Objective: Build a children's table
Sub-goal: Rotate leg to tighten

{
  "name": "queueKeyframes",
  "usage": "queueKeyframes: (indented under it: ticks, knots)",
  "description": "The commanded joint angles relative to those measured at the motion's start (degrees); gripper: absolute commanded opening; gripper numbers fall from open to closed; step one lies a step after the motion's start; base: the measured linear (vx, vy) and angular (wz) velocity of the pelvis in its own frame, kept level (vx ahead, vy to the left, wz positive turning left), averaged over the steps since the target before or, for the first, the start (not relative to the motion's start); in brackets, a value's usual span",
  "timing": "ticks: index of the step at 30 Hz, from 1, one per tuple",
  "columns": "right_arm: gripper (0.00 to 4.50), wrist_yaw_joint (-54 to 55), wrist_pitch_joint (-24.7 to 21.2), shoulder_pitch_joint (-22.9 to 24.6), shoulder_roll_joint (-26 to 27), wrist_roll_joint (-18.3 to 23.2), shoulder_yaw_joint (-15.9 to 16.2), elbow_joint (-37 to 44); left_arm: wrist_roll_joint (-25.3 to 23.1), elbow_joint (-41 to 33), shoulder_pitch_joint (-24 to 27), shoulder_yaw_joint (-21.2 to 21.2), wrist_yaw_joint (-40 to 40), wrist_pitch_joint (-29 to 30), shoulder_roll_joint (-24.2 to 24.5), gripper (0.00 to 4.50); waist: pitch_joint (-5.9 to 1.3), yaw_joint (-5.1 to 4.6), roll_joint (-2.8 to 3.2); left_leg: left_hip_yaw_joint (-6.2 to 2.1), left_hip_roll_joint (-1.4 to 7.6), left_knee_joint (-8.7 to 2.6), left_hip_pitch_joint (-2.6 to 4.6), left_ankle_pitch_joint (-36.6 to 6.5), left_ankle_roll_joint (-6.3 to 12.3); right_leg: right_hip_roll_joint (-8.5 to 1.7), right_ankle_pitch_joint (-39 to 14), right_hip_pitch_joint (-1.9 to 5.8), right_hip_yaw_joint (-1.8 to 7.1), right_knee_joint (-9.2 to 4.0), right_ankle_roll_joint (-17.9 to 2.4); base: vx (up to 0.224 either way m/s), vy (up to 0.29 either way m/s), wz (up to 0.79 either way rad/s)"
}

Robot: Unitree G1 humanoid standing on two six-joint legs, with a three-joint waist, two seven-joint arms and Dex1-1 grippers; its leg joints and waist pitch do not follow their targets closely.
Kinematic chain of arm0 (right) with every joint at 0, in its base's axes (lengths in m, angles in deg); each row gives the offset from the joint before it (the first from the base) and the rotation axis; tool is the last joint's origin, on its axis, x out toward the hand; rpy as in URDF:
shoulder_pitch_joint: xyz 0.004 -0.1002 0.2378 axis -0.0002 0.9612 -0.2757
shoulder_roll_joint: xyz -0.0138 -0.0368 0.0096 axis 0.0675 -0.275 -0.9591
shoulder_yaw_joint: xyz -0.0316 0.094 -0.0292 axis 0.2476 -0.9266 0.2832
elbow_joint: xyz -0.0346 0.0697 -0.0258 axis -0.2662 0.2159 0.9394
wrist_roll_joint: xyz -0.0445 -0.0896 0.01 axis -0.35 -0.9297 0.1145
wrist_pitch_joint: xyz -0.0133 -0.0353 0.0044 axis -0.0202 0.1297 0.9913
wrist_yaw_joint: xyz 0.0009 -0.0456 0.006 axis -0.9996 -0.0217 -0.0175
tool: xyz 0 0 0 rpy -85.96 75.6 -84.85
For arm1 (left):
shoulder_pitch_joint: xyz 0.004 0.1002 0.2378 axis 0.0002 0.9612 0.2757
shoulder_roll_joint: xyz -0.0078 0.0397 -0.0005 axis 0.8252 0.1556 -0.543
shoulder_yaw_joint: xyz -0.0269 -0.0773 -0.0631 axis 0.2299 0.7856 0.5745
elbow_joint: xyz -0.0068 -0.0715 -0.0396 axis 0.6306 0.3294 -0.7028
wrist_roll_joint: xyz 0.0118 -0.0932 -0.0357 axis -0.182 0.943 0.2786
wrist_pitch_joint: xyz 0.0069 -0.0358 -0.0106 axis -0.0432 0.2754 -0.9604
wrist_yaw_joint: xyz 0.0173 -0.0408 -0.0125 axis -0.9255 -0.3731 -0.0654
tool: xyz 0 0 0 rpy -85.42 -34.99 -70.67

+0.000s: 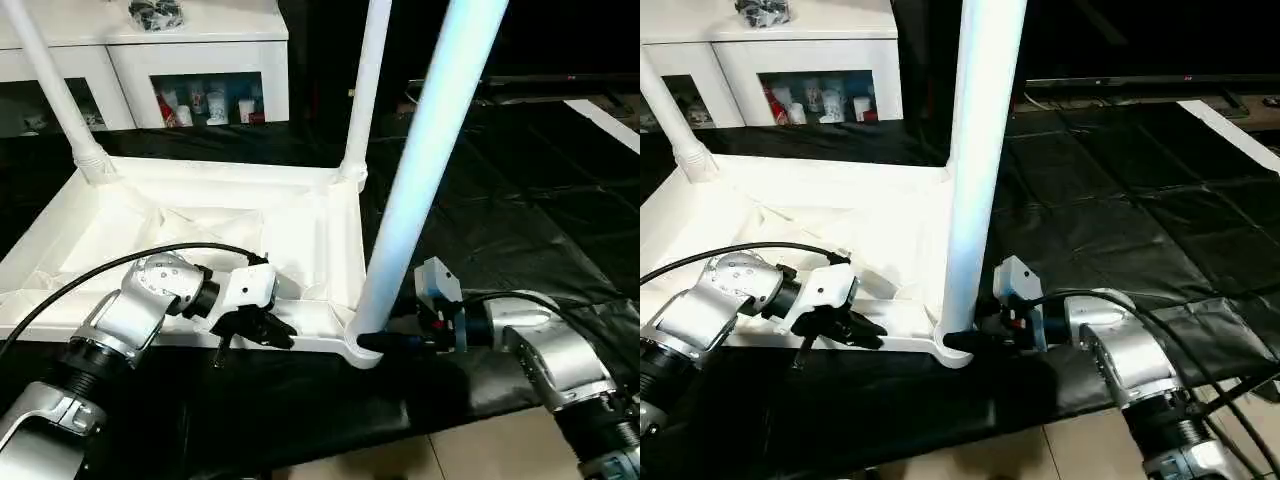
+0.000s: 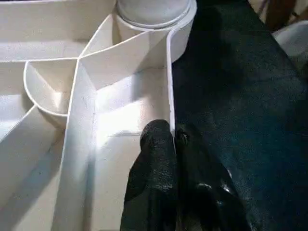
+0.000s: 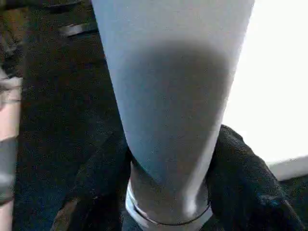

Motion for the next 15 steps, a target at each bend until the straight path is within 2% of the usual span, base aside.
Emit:
queueKeyframes:
  ticks: [1,2,3,4,6,7,8,10,11,13,15]
  knots:
    - [1.99,12.3,-1.66,-3.37,3.88,-4.13,-1.29,-5.43,0.52,-0.94,-3.4,0.89,-5.42,2.48,-4.76,0.0,-3.39,-0.89,0.25,-1.64,2.9,-4.85,1.61,-19.9,-2.3,-3.15,-22.78,1.52,2.12,-4.79,-10.04,0.0,0.0,0.0]
    - [1.99,13.49,-1.53,-3.71,4.32,-4.58,-1.39,-5.99,0.56,-0.78,-3.6,1.14,-6.14,2.84,-5.16,0.0,-3.36,-0.98,0.36,-1.64,2.83,-4.79,1.9,-20.68,-2.89,-3.23,-24.29,1.28,2.1,-4.98,-9.78,0.0,0.0,0.0]
    - [1.99,18.28,-2.02,-5.37,6.3,-5.79,-1.92,-8.56,1.01,-0.47,-4.68,2.54,-9.77,6.45,-7.2,0.0,-3.36,-1.67,0.23,-1.99,2.74,-4.81,1.7,-21.42,-3.57,-3.41,-26.91,1.5,1.99,-5.08,-8.74,0.0,0.0,0.0]
    - [1.98,18.28,-2.02,-5.37,6.3,-5.79,-1.92,-8.56,1.01,-0.47,-4.68,2.54,-9.77,6.45,-7.2,0.0,-3.34,-1.9,0.18,-2.06,2.67,-4.86,1.63,-21.58,-3.57,-3.36,-27.48,1.53,1.88,-5.25,-8.45,0.0,0.0,0.0]
    - [1.97,24.06,-2.47,-7.31,8.56,-7.56,-2.14,-11.62,1.28,-0.82,-5.63,3.98,-13.88,10.1,-9.49,0.0,-3.46,-2.21,0.3,-2.06,2.69,-4.78,1.77,-21.71,-3.53,-3.37,-27.17,1.39,1.93,-5.36,-8.24,0.0,0.0,0.0]
    - [1.96,28.26,-2.85,-8.98,10.53,-8.53,-2.41,-13.97,1.23,-1.61,-6.26,5.33,-18.04,13.63,-11.6,0.0,-3.58,-2.96,0.25,-2.19,2.63,-4.92,1.21,-21.12,-3.62,-3.14,-24.8,1.78,1.79,-5.0,-8.69,0.0,0.0,0.0]
    - [1.96,31.93,-3.32,-10.54,12.18,-8.95,-3.02,-16.19,1.31,-2.72,-6.46,6.25,-20.86,16.36,-13.17,0.0,-3.66,-3.37,0.0,-2.23,2.57,-4.85,1.05,-20.34,-3.4,-3.17,-23.14,1.9,1.77,-4.95,-9.26,0.0,0.0,0.0]
    - [1.96,37.2,-3.83,-12.63,14.39,-9.74,-4.06,-19.33,1.06,-4.39,-6.37,7.17,-24.2,19.07,-15.09,0.0,-3.82,-3.54,-0.04,-2.11,2.45,-4.68,0.83,-18.67,-2.78,-3.17,-21.11,2.08,1.82,-4.8,-9.8,0.0,0.0,0.0]
    - [1.96,39.71,-3.7,-13.72,15.45,-10.27,-4.56,-21.05,0.77,-5.43,-6.13,7.32,-25.39,20.28,-15.84,0.0,-3.94,-3.85,-0.01,-1.91,2.46,-4.49,0.77,-16.94,-2.28,-3.14,-18.31,2.03,1.99,-4.55,-10.68,0.0,0.0,0.0]
    - [1.96,43.72,-3.02,-15.64,17.1,-11.17,-5.31,-24.0,0.06,-7.5,-5.44,7.13,-26.77,21.9,-16.72,0.0,-4.23,-4.21,-0.17,-1.79,2.26,-4.15,0.39,-13.93,-0.81,-3.11,-14.81,2.5,1.91,-4.31,-11.48,0.0,0.0,0.0]
    - [1.96,45.4,-2.49,-16.58,17.81,-11.37,-5.65,-25.25,-0.06,-8.49,-5.14,7.07,-27.45,22.8,-17.08,0.0,-4.65,-4.13,-0.05,-1.47,2.26,-3.65,0.26,-8.55,1.36,-2.9,-7.01,2.73,1.95,-3.57,-12.94,0.054,-0.02,-0.03]
